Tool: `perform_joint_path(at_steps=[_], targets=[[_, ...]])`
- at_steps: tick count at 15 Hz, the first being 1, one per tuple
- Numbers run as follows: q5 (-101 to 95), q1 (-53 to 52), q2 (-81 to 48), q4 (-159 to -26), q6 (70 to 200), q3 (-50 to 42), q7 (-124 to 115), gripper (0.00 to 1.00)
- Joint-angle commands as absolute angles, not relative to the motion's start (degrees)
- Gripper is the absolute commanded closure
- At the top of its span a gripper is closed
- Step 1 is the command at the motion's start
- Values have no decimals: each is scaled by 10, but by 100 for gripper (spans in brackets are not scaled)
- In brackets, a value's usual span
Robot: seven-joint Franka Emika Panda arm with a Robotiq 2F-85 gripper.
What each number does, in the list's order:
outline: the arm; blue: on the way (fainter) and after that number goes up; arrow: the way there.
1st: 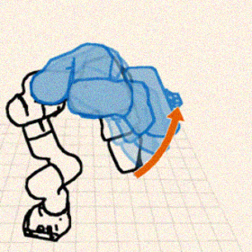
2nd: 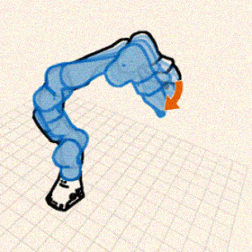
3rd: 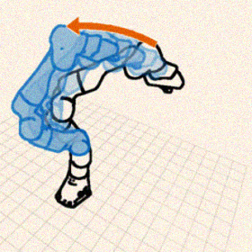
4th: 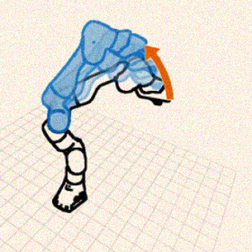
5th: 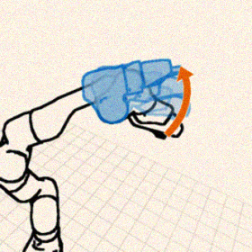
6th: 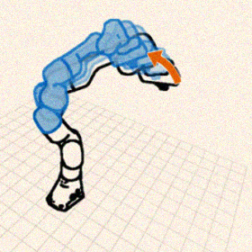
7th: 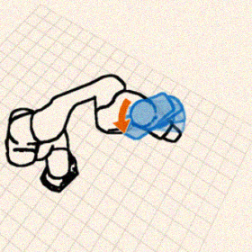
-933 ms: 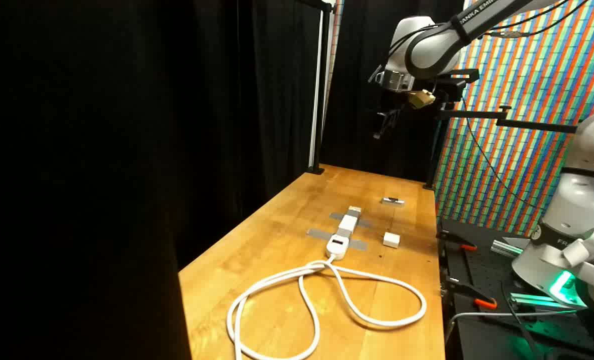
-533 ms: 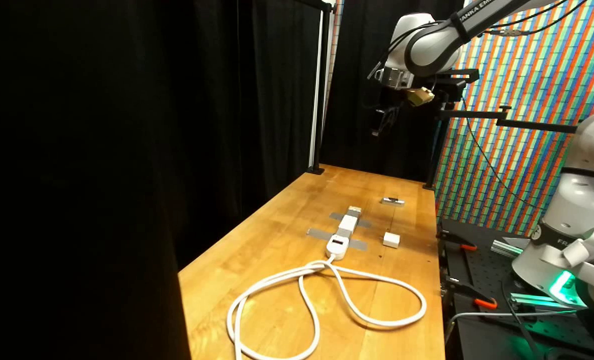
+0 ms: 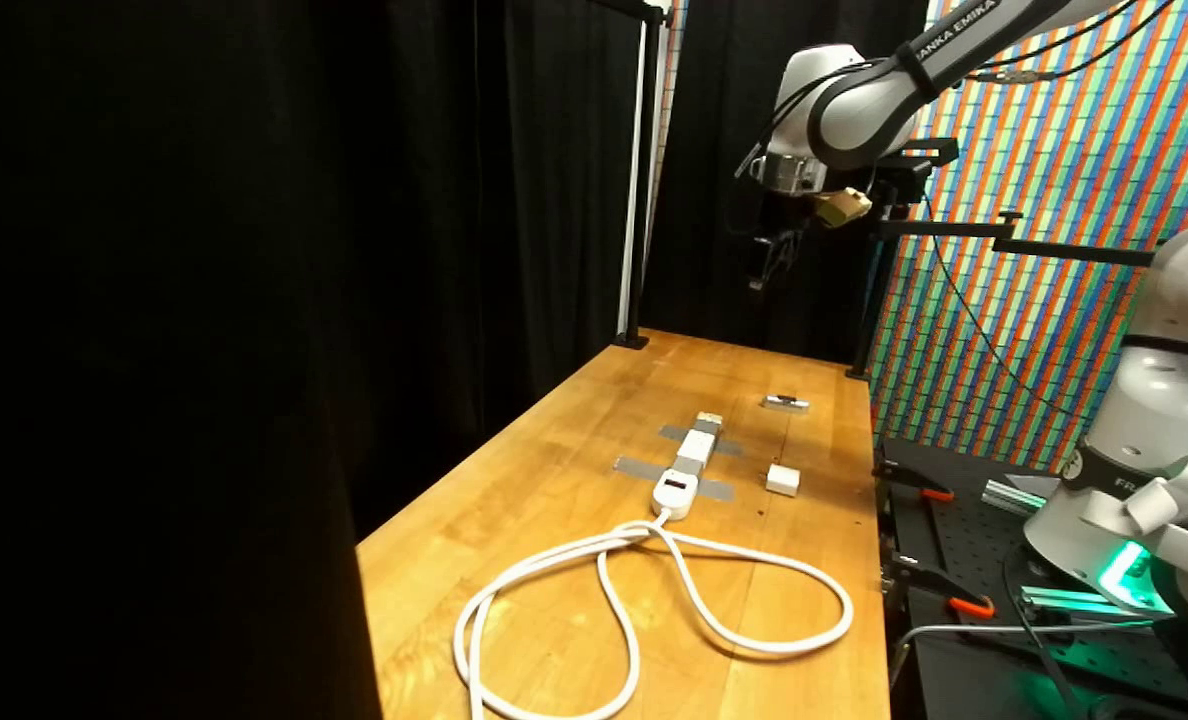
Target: Plug the charger head in the adapter
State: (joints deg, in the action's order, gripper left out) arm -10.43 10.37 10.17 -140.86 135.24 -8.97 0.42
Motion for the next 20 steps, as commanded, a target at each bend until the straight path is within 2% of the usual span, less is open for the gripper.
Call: perform_joint_path(at_steps=[1, 13, 20], targets=[[-104, 94, 83, -1434, 1327, -78, 2, 0], [1, 49, -24, -1523, 1449, -51, 189, 0], [14, 44, -78, -1563, 1588, -28, 123, 0]])
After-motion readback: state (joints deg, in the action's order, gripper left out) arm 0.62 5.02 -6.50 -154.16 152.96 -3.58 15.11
